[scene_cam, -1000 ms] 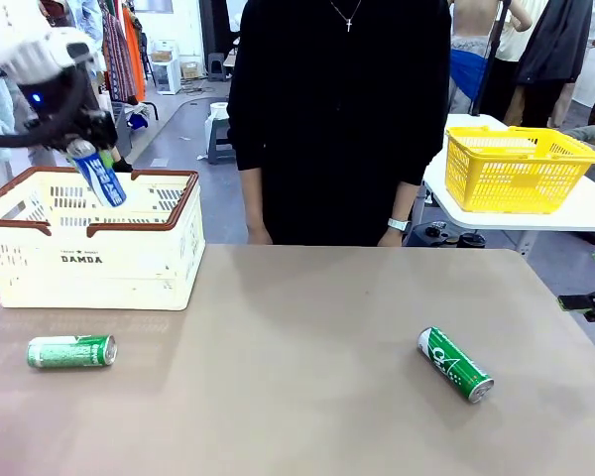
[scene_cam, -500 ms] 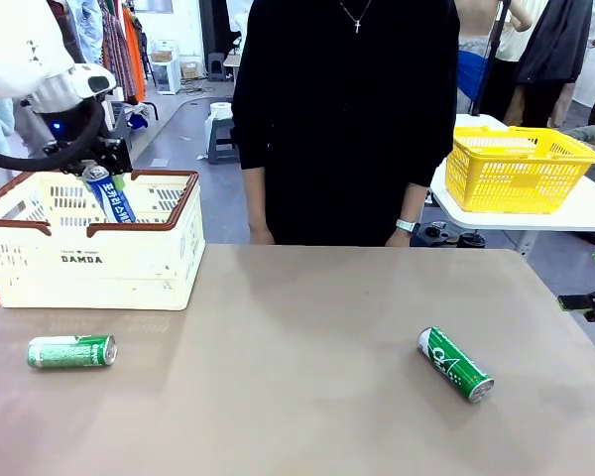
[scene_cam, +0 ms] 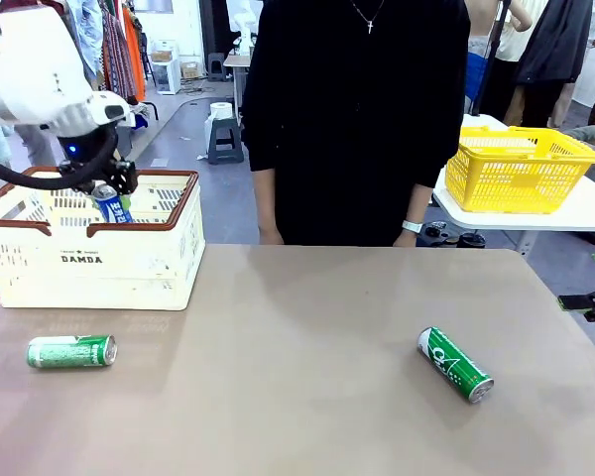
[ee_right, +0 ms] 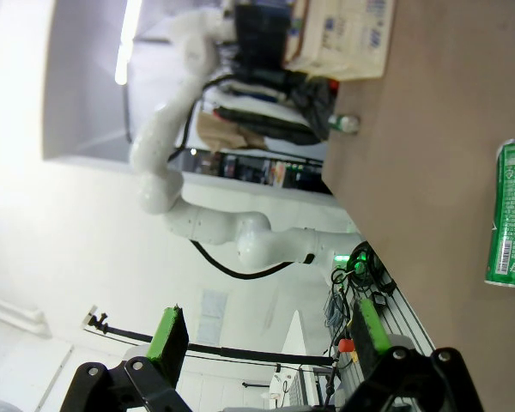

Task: Place the drinks into the Shopping basket.
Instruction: Pick up one drink and place it into the Shopping basket.

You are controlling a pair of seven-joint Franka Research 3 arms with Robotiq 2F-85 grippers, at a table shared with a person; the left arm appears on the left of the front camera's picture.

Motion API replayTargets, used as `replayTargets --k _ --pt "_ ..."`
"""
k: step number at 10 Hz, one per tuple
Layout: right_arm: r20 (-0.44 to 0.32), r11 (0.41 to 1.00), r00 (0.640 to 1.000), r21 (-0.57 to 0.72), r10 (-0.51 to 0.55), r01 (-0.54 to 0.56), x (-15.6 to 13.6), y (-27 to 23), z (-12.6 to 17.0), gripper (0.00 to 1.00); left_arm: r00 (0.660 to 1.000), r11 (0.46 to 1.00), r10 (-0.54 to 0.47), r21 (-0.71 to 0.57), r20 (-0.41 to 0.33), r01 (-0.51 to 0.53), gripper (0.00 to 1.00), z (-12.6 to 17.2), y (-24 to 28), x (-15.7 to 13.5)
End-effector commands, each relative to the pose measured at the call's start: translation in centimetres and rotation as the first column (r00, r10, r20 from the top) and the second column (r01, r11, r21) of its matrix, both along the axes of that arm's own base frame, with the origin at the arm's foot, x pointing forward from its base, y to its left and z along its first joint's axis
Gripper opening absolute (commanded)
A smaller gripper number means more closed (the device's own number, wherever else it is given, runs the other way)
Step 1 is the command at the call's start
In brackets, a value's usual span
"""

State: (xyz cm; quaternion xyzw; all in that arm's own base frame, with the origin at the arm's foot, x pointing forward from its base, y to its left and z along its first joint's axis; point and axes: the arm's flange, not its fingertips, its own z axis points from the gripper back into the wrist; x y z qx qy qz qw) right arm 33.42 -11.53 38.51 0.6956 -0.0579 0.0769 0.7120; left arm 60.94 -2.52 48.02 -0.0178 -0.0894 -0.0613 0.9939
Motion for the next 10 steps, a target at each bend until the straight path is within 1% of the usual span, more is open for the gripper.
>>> replayTargets --k 1,3,5,6,8,9,10 --pt "-0.018 1.000 1.000 -0.005 0.008 -0.008 0.0 0.0 0.6 1.00 0.999 1.000 0.025 0.020 -0.025 -0.024 0.00 -0.7 -0.3 1.5" --pt "-0.018 1.000 1.000 -0.005 0.008 -0.008 0.0 0.0 0.6 1.00 0.998 1.000 0.030 0.002 -0.051 -0.030 0.00 -3.4 -0.8 1.7" --pt "-0.018 1.000 1.000 -0.005 0.008 -0.008 0.0 0.0 0.6 1.00 0.994 1.000 0.019 -0.003 -0.110 -0.019 0.00 -5.7 -1.6 2.2" --pt "-0.018 1.000 1.000 -0.005 0.008 -0.008 0.0 0.0 0.6 1.00 0.993 1.000 0.006 0.001 -0.122 -0.006 0.00 -6.4 -2.0 2.3" --pt "-0.018 1.000 1.000 -0.005 0.008 -0.008 0.0 0.0 0.6 1.00 0.993 1.000 -0.004 -0.009 -0.121 0.003 0.00 -7.0 -2.5 2.6" --pt "-0.018 1.000 1.000 -0.005 0.008 -0.008 0.0 0.0 0.6 1.00 0.992 1.000 -0.007 -0.017 -0.127 0.005 0.39 -7.2 -2.6 2.6" --pt "-0.018 1.000 1.000 -0.005 0.008 -0.008 0.0 0.0 0.6 1.00 0.992 1.000 -0.006 -0.021 -0.124 0.003 0.97 -7.0 -2.4 2.5"
